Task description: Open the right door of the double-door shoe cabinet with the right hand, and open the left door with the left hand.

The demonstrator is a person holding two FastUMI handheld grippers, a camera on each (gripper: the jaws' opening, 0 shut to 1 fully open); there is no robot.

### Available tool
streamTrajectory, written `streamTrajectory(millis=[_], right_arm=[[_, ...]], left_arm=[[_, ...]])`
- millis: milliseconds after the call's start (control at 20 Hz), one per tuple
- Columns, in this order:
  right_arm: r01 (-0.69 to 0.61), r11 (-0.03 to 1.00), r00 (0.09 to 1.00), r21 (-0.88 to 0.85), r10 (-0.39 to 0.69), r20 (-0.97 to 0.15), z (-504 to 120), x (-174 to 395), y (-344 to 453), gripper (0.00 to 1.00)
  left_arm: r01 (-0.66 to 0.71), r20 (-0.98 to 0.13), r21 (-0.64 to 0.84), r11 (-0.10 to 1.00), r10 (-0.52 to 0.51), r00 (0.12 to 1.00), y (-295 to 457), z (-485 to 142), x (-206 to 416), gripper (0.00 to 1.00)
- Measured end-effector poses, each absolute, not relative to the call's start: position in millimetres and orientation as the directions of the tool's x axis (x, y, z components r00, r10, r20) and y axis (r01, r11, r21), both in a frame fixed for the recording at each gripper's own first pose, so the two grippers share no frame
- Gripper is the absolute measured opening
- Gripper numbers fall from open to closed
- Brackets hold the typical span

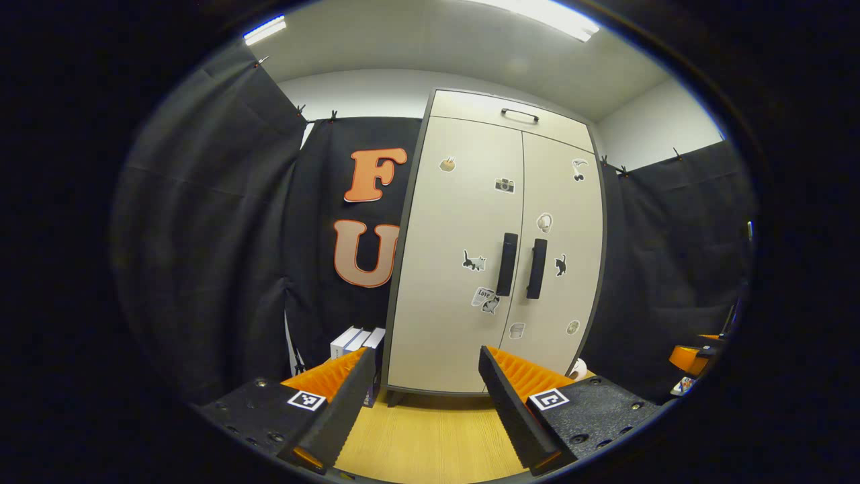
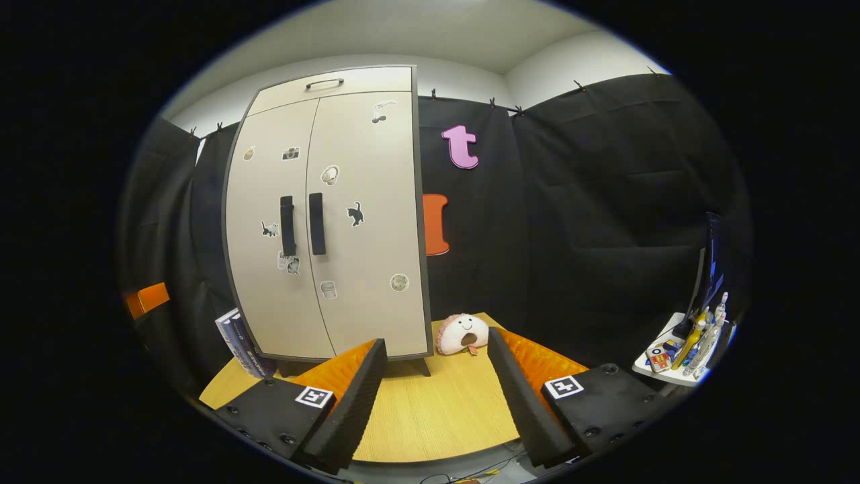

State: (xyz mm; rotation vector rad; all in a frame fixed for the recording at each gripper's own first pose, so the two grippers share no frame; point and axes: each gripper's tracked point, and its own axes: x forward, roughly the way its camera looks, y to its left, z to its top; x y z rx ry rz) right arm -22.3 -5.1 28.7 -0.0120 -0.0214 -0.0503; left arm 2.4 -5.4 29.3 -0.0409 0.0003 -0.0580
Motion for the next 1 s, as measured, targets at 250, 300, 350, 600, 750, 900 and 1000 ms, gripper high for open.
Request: streamTrajectory(millis=[250,300,350,600,750,900,1000], right_arm=[[0.007,1.000,1.000,-0.012,-0.008,-0.021,27.5,-18.9,10.8,0.99],[-0.004,1.000,1.000,-0.012,0.004,-0.017,30.8,-16.0,15.4,0.99],[-0.014,1.000,1.000,-0.011,0.014,-0.012,36.1,-10.3,22.2,0.99],[-0.135,0.991,0.990,-0.025,0.134,-0.032,61.5,27.3,90.0,0.99],[-0.196,0.978,0.980,-0.068,0.194,-0.032,81.6,49.3,132.2,0.99],[-0.214,0.972,0.976,-0.098,0.216,0.005,109.1,75.3,165.5,0.98],[-0.229,0.967,0.973,-0.109,0.232,0.013,124.0,91.8,184.9,0.89]], left_arm=[[0.063,-0.014,-0.038,0.997,-0.064,0.998,-1.4,20.9,1.2,0.95],[0.058,-0.019,-0.034,0.998,-0.058,0.998,0.8,20.6,-0.7,0.95],[0.054,-0.016,-0.033,0.998,-0.055,0.998,1.7,22.4,-2.3,0.95],[0.027,0.004,-0.012,1.000,-0.027,1.000,12.4,29.3,-8.9,0.95],[0.008,-0.006,-0.002,1.000,-0.008,1.000,19.2,25.8,-16.8,0.95],[-0.007,-0.024,-0.005,1.000,0.007,1.000,23.5,18.0,-24.3,0.95],[-0.019,-0.037,-0.027,0.999,0.018,0.999,25.4,14.2,-28.4,0.95]])
